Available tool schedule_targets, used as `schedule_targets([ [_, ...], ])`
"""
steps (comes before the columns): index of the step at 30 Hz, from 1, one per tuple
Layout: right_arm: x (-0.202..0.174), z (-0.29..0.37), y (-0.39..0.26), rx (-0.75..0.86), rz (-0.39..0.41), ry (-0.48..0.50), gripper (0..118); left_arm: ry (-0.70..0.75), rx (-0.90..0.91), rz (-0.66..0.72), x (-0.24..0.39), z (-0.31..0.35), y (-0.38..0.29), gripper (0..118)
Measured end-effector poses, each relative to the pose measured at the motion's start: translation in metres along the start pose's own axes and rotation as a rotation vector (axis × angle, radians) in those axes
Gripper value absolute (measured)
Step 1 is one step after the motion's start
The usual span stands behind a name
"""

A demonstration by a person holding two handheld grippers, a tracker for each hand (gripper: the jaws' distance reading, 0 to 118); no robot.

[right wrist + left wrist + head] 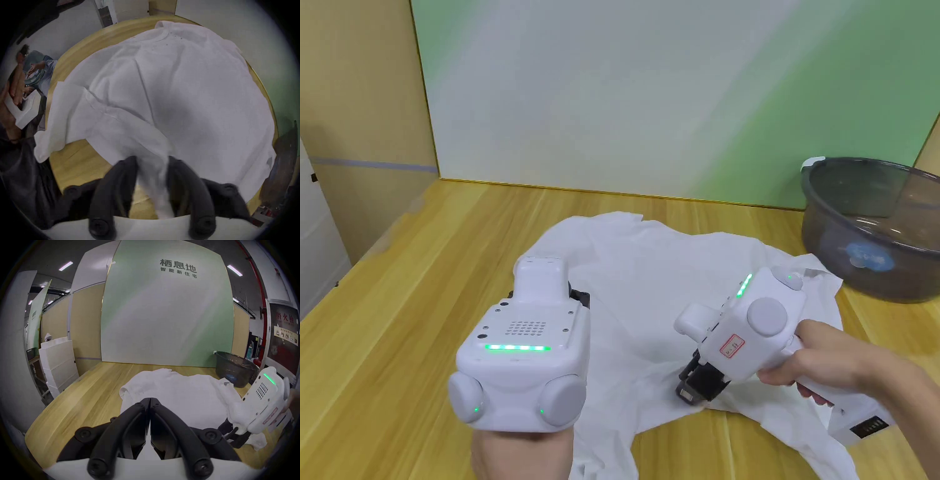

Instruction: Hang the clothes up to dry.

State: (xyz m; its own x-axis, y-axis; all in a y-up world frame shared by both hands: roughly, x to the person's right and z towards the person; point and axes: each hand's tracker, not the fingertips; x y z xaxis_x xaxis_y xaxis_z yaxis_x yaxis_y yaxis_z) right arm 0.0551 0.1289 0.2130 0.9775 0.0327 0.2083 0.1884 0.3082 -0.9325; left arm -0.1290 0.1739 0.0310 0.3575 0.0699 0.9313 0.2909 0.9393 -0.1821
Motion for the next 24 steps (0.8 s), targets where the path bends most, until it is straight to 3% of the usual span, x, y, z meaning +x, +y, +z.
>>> schedule_targets([
  [1, -0.005, 0.002, -0.004, 0.029, 0.007, -0.020, 13, -0.003, -0.001, 0.004, -0.001, 0.001, 0.000, 3],
  [2, -0.008, 0.000, -0.005, 0.013, 0.013, 0.004, 8, -0.007, -0.003, 0.014, -0.001, 0.001, -0.001, 3],
  [4, -0.017, 0.003, -0.015, 0.046, 0.031, -0.028, 8, -0.008, -0.001, 0.018, 0.000, 0.001, -0.002, 3],
  [7, -0.028, 0.009, -0.029, 0.089, -0.032, -0.044, 8, -0.018, -0.006, 0.014, 0.003, 0.001, -0.005, 3],
  [10, -0.048, 0.021, -0.047, 0.117, -0.006, -0.083, 8, -0.035, -0.009, 0.008, 0.008, 0.001, -0.007, 3],
  [14, -0.064, 0.034, -0.080, 0.120, -0.061, -0.050, 7, -0.088, -0.007, -0.007, 0.020, 0.004, -0.004, 3],
  [19, -0.064, 0.049, -0.130, 0.054, -0.188, -0.049, 8, -0.175, 0.003, -0.043, 0.047, 0.006, 0.003, 3],
  [24, -0.034, 0.070, -0.179, 0.005, -0.344, -0.178, 8, -0.254, 0.023, -0.076, 0.075, 0.009, 0.007, 3],
])
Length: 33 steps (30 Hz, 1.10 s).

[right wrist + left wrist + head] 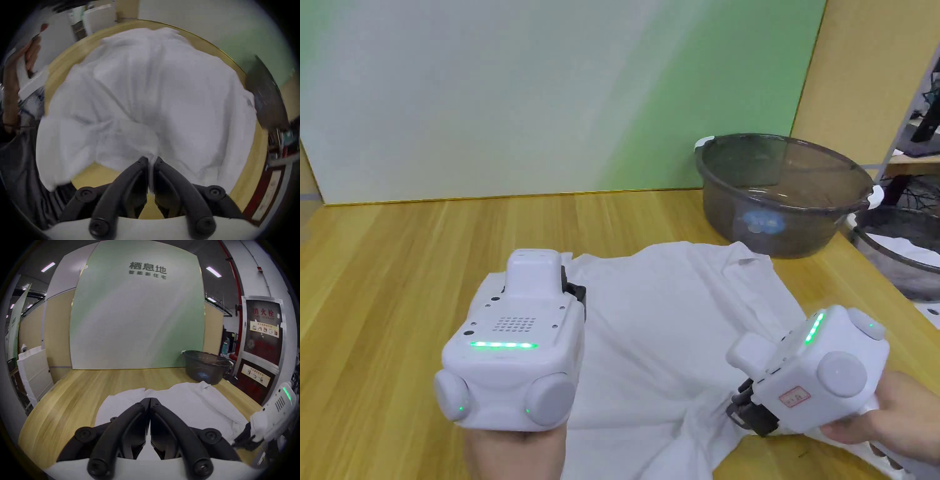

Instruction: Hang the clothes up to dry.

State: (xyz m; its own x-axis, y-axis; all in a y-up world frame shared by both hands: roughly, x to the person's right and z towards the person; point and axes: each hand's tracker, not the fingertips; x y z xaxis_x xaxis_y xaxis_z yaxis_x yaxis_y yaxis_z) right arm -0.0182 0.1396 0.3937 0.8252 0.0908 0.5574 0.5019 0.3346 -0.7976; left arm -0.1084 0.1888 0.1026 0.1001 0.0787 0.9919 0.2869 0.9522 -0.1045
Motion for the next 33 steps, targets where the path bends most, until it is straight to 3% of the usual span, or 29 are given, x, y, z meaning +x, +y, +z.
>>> schedule_targets([
  [5, 0.065, 0.005, 0.000, 0.040, -0.208, -0.051, 8, -0.030, 0.000, -0.002, 0.009, -0.007, 0.001, 3],
  [9, 0.109, -0.006, 0.017, 0.042, -0.352, -0.162, 8, -0.019, -0.017, 0.007, 0.005, -0.013, -0.003, 3],
  [18, 0.155, -0.047, 0.095, -0.011, -0.353, -0.321, 8, 0.053, -0.036, 0.028, -0.020, -0.024, -0.005, 3],
  [23, 0.166, -0.076, 0.147, -0.031, -0.267, -0.386, 8, 0.107, -0.041, 0.043, -0.037, -0.031, -0.009, 3],
  [28, 0.174, -0.083, 0.174, 0.012, -0.259, -0.367, 8, 0.137, -0.045, 0.029, -0.041, -0.035, -0.011, 3],
  [33, 0.172, -0.070, 0.162, 0.061, -0.245, -0.367, 10, 0.136, -0.050, 0.046, -0.043, -0.037, -0.012, 3],
])
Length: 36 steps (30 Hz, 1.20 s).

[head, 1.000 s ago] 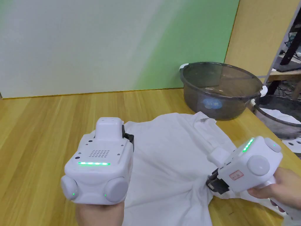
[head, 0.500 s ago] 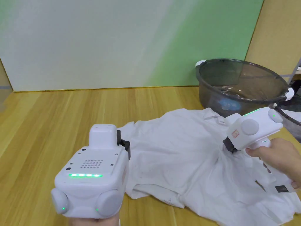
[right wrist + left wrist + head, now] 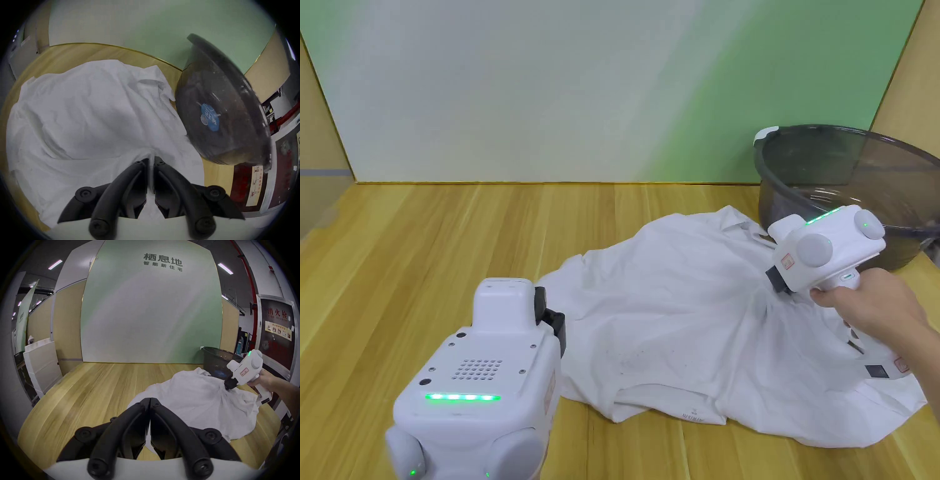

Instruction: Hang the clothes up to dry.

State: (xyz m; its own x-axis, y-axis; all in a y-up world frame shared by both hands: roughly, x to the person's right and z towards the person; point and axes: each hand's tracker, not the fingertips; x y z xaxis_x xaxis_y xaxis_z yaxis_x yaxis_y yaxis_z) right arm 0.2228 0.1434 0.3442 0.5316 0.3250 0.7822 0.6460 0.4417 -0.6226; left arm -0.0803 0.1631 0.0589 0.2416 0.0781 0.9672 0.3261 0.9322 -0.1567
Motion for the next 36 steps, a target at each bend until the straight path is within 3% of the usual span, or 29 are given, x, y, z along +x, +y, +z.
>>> schedule_targets([
  [2, 0.002, 0.016, -0.013, 0.037, -0.010, -0.010, 25, -0.002, 0.002, 0.000, -0.001, 0.002, -0.001, 3],
  [4, 0.004, 0.042, -0.028, 0.110, -0.076, 0.027, 46, -0.010, 0.008, 0.013, -0.004, 0.007, -0.001, 3],
  [9, -0.014, 0.131, -0.062, 0.428, -0.165, 0.095, 51, 0.002, 0.050, 0.030, -0.011, 0.022, 0.004, 3],
  [12, -0.040, 0.190, -0.090, 0.822, -0.221, 0.195, 53, -0.003, 0.089, 0.033, -0.012, 0.033, 0.008, 3],
  [15, -0.067, 0.215, -0.117, 1.073, -0.359, 0.194, 55, 0.017, 0.124, 0.004, -0.009, 0.045, 0.010, 3],
  [17, -0.080, 0.212, -0.123, 1.036, -0.381, 0.246, 54, 0.028, 0.141, -0.012, -0.009, 0.051, 0.009, 3],
  [19, -0.105, 0.211, -0.128, 0.962, -0.354, 0.105, 49, 0.057, 0.153, -0.023, -0.008, 0.054, 0.006, 3],
  [21, -0.137, 0.203, -0.138, 0.972, -0.295, -0.049, 17, 0.065, 0.169, -0.030, -0.007, 0.058, 0.001, 3],
  [22, -0.145, 0.199, -0.143, 0.973, -0.278, -0.044, 6, 0.088, 0.178, -0.041, -0.005, 0.061, -0.001, 3],
  [24, -0.155, 0.199, -0.153, 0.959, -0.309, -0.009, 0, 0.096, 0.192, -0.042, -0.005, 0.068, -0.008, 3],
  [27, -0.166, 0.198, -0.159, 0.931, -0.356, 0.067, 0, 0.125, 0.191, -0.047, -0.004, 0.074, -0.014, 3],
  [30, -0.173, 0.196, -0.155, 0.895, -0.340, 0.024, 0, 0.097, 0.169, -0.043, -0.006, 0.074, -0.017, 3],
  [36, -0.167, 0.200, -0.147, 0.905, -0.317, 0.057, 0, 0.042, 0.173, -0.001, -0.015, 0.076, -0.014, 3],
])
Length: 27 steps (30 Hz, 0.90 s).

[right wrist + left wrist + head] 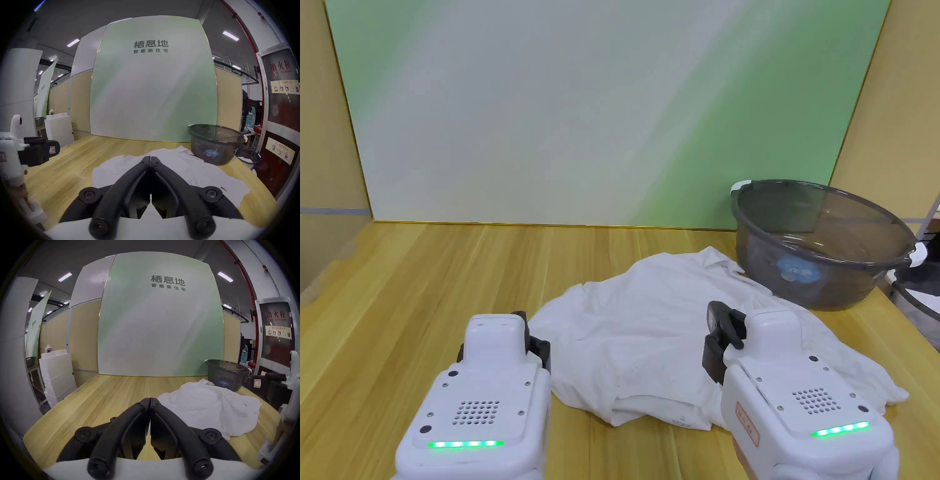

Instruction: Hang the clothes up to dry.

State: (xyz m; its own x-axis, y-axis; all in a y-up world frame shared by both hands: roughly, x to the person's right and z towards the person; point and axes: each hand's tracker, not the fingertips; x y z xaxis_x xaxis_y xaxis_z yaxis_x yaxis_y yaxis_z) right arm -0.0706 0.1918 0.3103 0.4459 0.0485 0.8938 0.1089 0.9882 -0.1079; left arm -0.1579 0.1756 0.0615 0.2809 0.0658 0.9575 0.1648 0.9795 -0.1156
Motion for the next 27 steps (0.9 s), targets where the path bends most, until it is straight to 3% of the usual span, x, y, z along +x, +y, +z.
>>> schedule_targets([
  [2, 0.004, -0.003, 0.005, -0.021, 0.001, 0.097, 0, -0.186, -0.004, 0.034, -0.008, 0.000, 0.004, 3],
  [3, 0.010, -0.004, 0.011, -0.026, 0.001, 0.195, 0, -0.348, -0.016, 0.077, -0.018, -0.003, 0.007, 3],
  [6, 0.033, 0.000, 0.026, -0.064, -0.010, 0.512, 0, -0.614, -0.063, 0.119, -0.040, -0.012, 0.020, 3],
  [9, 0.046, 0.003, 0.048, -0.113, 0.052, 0.612, 0, -0.737, -0.075, 0.137, -0.060, -0.016, 0.038, 3],
  [11, 0.050, 0.003, 0.058, -0.104, 0.110, 0.662, 0, -0.930, -0.095, 0.220, -0.079, -0.020, 0.050, 3],
  [12, 0.054, 0.002, 0.062, -0.107, 0.102, 0.699, 0, -1.019, -0.104, 0.231, -0.084, -0.018, 0.055, 3],
  [14, 0.056, 0.003, 0.063, -0.093, 0.011, 0.811, 0, -1.021, -0.014, 0.119, -0.089, -0.007, 0.059, 3],
  [16, 0.051, 0.003, 0.062, -0.050, 0.005, 0.803, 0, -0.947, 0.032, 0.058, -0.083, -0.001, 0.059, 3],
  [18, 0.046, 0.005, 0.062, -0.030, -0.006, 0.755, 0, -0.969, 0.003, 0.039, -0.076, 0.002, 0.059, 3],
  [23, 0.036, 0.006, 0.060, -0.035, 0.018, 0.752, 0, -0.961, 0.003, -0.003, -0.057, 0.003, 0.062, 3],
  [27, 0.049, 0.021, 0.055, -0.031, 0.001, 0.693, 0, -1.035, 0.004, 0.023, -0.044, 0.000, 0.064, 3],
])
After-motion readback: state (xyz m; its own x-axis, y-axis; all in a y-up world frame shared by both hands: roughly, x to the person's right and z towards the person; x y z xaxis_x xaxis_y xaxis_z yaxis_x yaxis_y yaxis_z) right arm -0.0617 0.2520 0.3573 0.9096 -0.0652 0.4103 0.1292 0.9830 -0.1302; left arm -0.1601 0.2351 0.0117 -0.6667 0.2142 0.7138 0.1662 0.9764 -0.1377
